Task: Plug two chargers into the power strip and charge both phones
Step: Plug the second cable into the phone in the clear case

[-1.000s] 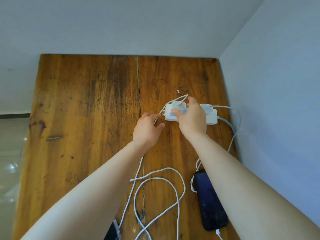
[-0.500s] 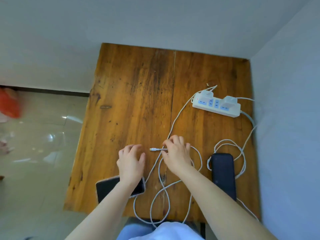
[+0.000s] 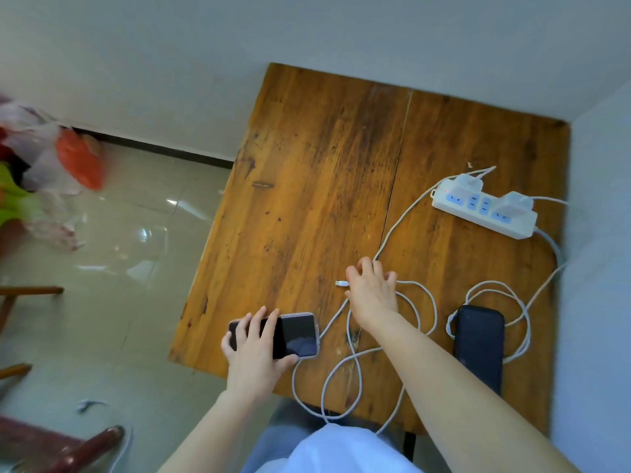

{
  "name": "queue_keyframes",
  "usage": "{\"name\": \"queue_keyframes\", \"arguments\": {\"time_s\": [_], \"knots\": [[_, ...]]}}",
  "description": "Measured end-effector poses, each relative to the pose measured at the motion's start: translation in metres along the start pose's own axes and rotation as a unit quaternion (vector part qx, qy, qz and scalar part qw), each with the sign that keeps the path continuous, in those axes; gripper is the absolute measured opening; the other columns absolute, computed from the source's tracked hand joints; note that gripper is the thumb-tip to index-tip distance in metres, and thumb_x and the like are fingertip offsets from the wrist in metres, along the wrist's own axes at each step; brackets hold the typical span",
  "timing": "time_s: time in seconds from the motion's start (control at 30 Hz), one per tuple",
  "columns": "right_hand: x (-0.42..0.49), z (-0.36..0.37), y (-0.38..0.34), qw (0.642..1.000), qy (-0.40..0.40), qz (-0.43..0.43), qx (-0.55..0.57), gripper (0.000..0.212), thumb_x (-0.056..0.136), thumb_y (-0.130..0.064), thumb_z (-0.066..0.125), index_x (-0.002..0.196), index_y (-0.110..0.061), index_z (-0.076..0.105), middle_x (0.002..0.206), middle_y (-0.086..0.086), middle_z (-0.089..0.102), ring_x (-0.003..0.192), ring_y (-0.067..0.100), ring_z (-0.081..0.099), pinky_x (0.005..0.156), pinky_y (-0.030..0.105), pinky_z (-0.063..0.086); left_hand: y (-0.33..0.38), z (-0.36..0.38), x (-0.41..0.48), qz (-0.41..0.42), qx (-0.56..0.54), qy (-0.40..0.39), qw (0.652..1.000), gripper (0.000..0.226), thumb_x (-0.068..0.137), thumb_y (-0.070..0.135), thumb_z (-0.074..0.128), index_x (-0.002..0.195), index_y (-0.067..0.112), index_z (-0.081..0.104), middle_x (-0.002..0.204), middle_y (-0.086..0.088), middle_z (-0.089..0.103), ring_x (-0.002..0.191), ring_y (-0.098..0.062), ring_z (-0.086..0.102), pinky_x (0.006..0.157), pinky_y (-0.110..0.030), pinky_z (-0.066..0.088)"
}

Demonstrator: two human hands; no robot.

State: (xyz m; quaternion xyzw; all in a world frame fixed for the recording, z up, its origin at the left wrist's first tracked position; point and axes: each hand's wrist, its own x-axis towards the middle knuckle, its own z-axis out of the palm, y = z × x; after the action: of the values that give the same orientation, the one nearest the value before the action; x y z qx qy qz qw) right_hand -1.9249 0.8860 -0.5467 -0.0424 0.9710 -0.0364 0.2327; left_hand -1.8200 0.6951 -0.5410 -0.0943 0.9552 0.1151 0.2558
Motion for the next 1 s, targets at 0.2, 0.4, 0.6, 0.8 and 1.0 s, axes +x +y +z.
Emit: {"name": "queue_keyframes", "arguments": {"time_s": [0.2,0.4,0.6,0.8,1.0], "knots": [[-0.002,-0.001,-0.001,1.0,0.003,-0.006,0.003,0.039,0.086,-0.021,0.066,0.123,-0.02,0.051,0.139,0.012,0.041,0.128,0.03,0.033,0.105,0.051,0.029,-0.005,-0.006,0.016,0.1,0.111,-0.029,0.988,0.088,0.066,0.053,0.072,0.139,0.028,0.029,0.141,0.001,0.036,0.134,-0.023,0.025,0.109,-0.054,0.006],[-0.017,-0.009,0.002,0.982,0.067,-0.042,0.171,0.004,0.096,-0.021,0.05,0.096,-0.023,0.046,0.089,0.0,0.06,0.091,0.02,0.052,0.092,0.041,0.039,0.003,-0.011,0.026,0.15,0.168,-0.035,0.974,0.08,0.058,0.05,0.068,0.124,0.018,0.038,0.12,-0.007,0.046,0.113,-0.027,0.043,0.103,-0.052,0.028],[-0.034,-0.041,0.014,0.929,0.006,0.037,0.368,0.005,0.096,-0.026,0.048,0.093,-0.022,0.046,0.075,-0.002,0.054,0.062,0.011,0.05,0.051,0.024,0.044,0.012,-0.034,0.021,0.186,0.014,0.01,0.982,0.084,0.056,0.062,0.062,0.123,0.016,0.04,0.111,-0.002,0.047,0.096,-0.018,0.045,0.076,-0.03,0.049],[-0.051,-0.103,0.027,0.867,-0.018,0.033,0.497,0.012,0.091,-0.028,0.058,0.095,-0.017,0.058,0.084,0.007,0.065,0.081,0.02,0.064,0.073,0.033,0.056,0.044,-0.074,0.006,0.221,-0.236,0.078,0.943,0.084,0.056,0.05,0.074,0.125,0.026,0.034,0.112,0.008,0.039,0.1,-0.007,0.043,0.066,-0.005,0.044],[-0.074,-0.165,0.029,0.862,-0.057,-0.055,0.5,0.023,0.079,-0.045,0.068,0.081,-0.023,0.074,0.078,-0.007,0.072,0.084,0.007,0.067,0.076,0.023,0.053,0.079,-0.116,0.006,0.307,-0.226,0.111,0.918,0.086,0.057,0.044,0.075,0.13,0.026,0.032,0.119,0.006,0.039,0.105,-0.011,0.043,0.077,-0.016,0.051]]}}
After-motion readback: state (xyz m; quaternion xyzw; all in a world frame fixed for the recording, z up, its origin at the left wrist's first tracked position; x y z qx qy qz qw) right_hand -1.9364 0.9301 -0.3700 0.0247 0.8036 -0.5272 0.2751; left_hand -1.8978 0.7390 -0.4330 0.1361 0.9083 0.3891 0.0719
